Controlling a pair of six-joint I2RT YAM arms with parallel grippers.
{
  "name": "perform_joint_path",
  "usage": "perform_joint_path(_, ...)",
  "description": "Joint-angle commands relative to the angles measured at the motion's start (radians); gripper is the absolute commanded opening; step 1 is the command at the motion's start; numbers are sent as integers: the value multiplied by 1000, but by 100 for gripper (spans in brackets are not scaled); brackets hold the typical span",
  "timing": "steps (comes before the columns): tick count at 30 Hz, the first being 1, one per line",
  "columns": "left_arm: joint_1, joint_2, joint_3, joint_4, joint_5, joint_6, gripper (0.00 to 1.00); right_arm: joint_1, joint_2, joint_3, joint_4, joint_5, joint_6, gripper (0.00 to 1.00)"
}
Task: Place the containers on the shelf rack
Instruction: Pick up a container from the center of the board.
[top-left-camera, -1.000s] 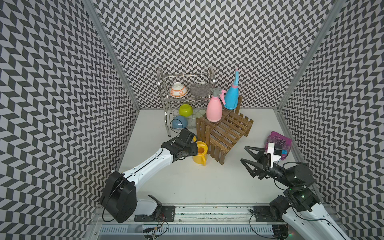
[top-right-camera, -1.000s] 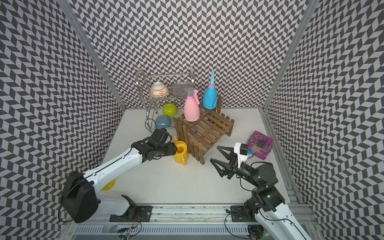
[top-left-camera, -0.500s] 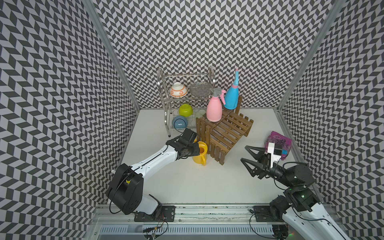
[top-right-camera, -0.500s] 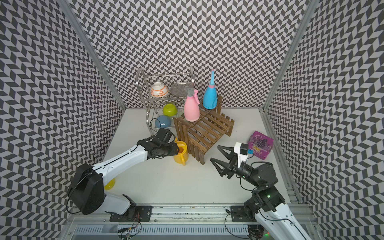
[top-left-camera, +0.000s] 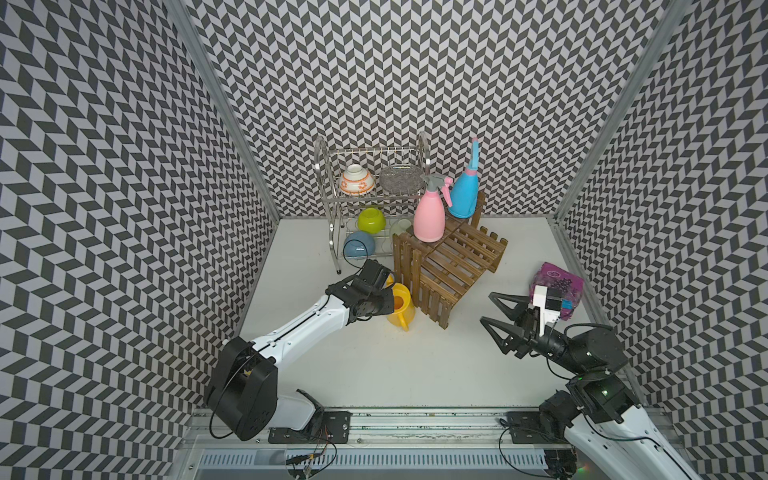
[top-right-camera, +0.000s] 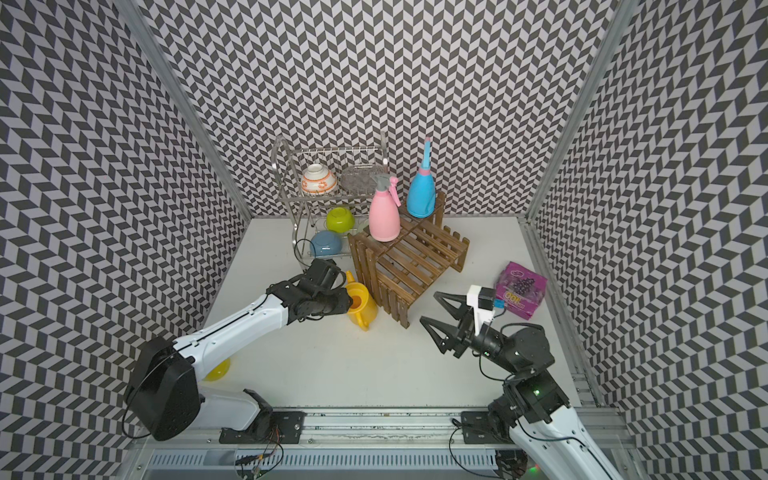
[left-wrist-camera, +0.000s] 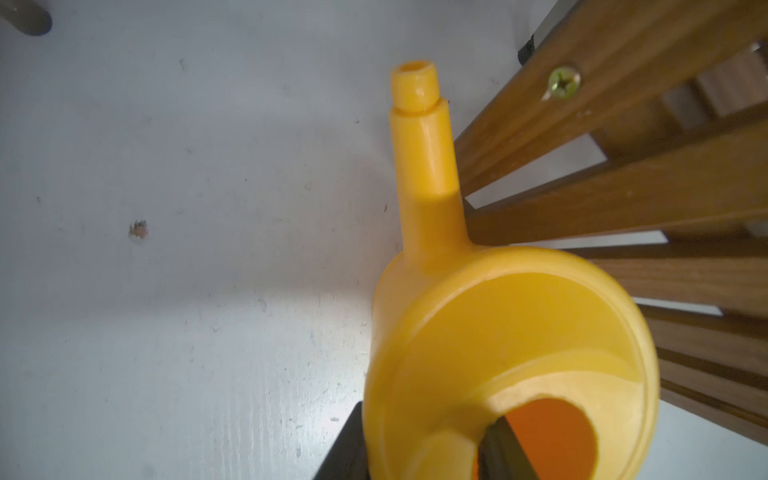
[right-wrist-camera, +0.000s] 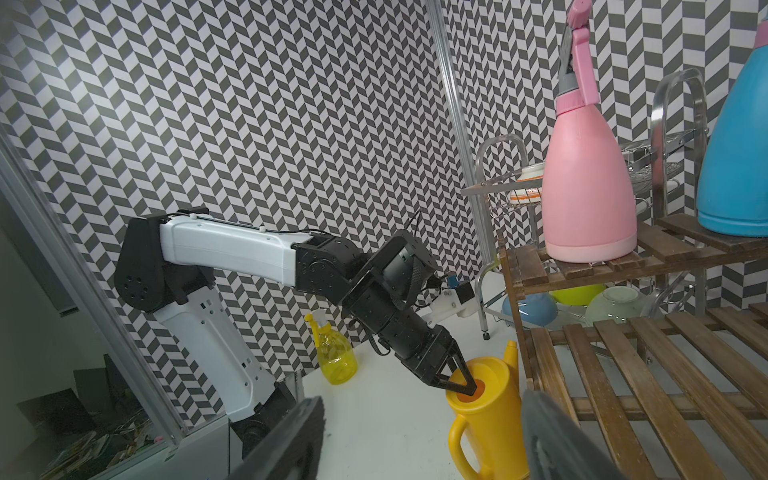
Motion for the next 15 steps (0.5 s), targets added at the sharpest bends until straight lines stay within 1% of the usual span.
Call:
perform_joint_path(1, 3, -69, -48, -56, -15, -32, 26, 2, -8, -13, 33, -13, -1, 77)
perform_joint_path(7, 4, -205, -119, -67, -17, -80, 24, 2, 13, -56, 125, -103, 33, 77)
perform_joint_path(11, 4, -260, -140, -100, -12, -103, 23, 18, 39, -77, 165, -160, 41, 77)
perform_joint_path(15, 3, -317, -160, -117, 4, -135, 22, 87, 69, -91, 169, -150, 14, 76)
